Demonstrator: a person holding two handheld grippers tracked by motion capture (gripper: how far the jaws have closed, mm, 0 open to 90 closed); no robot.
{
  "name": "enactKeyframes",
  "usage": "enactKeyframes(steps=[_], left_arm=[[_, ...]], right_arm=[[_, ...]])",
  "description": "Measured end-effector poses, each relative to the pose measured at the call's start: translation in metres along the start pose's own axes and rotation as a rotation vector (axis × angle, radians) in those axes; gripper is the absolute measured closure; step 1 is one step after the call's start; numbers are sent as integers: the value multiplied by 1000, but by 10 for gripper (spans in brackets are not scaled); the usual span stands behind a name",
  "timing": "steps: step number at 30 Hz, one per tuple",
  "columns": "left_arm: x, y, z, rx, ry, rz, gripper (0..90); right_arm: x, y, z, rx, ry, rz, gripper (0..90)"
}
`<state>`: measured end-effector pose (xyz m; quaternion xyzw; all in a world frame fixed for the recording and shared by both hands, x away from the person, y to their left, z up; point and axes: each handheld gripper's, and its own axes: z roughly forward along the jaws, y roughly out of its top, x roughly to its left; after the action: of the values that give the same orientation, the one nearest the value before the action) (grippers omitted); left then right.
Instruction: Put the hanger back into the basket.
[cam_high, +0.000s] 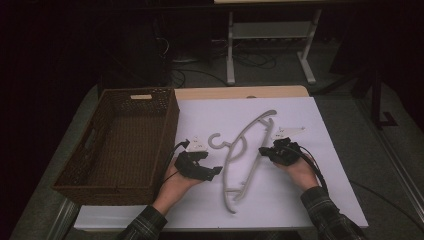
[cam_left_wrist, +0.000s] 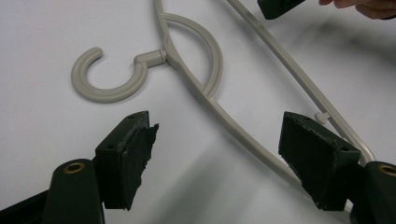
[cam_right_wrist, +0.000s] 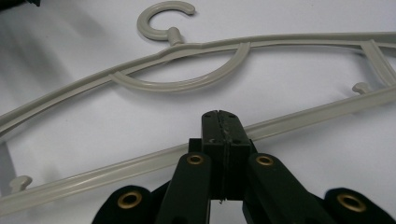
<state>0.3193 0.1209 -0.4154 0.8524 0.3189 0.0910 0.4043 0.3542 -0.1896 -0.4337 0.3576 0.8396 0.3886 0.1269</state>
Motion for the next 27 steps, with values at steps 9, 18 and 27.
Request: enactKeyframes(steps=[9,18,27], left_arm=[[-2,1,3,6,1,5,254],[-5,2,7,13,-8,15,255],[-9,5,15,23,-19,24,260]], right_arm=[[1,-1,11,24,1,-12,895],[-1,-3,13,38,5,-9,895],[-1,-5,16,49,6,-4,896]])
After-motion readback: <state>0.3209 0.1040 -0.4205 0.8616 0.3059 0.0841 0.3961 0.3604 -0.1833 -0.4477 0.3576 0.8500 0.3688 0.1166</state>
